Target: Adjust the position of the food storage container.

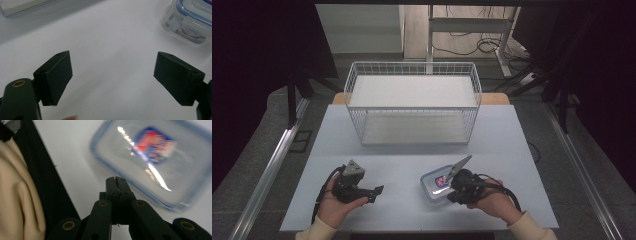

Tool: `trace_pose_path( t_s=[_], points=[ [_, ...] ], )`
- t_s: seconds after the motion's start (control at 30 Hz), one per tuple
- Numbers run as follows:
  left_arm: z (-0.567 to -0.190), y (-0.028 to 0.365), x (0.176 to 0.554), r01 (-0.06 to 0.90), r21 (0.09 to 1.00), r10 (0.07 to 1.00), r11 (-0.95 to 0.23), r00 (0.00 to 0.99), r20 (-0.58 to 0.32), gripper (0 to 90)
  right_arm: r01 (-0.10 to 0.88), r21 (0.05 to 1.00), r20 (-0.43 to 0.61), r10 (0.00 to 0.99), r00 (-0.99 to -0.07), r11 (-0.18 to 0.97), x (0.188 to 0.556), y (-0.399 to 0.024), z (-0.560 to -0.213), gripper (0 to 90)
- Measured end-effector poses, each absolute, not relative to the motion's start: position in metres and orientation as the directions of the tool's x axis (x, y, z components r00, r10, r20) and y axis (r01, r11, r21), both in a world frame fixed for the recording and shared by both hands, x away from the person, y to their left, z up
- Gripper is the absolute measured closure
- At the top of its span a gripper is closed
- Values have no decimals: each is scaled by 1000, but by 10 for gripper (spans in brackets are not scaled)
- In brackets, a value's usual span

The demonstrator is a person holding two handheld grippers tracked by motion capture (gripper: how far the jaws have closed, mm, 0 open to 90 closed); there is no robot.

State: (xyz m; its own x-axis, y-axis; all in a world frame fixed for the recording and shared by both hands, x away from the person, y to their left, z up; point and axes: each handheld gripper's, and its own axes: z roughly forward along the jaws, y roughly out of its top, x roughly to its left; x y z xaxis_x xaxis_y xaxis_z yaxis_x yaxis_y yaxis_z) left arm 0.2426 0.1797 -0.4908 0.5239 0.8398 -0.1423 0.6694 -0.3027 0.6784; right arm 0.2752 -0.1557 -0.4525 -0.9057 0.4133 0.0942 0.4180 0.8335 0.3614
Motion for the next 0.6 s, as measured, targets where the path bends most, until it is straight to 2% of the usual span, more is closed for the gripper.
trace_pose_path(
  t_s=[0.2, 0.6],
  points=[
    [-491, 180, 243, 669, 678, 839, -304, 526, -142, 154, 369, 341, 97, 358, -929, 865, 270, -131, -473, 895],
    [-493, 180, 243, 674, 673, 838, -304, 525, -148, 154, 376, 391, 75, 378, -923, 840, 276, -116, -479, 895]
  ],
)
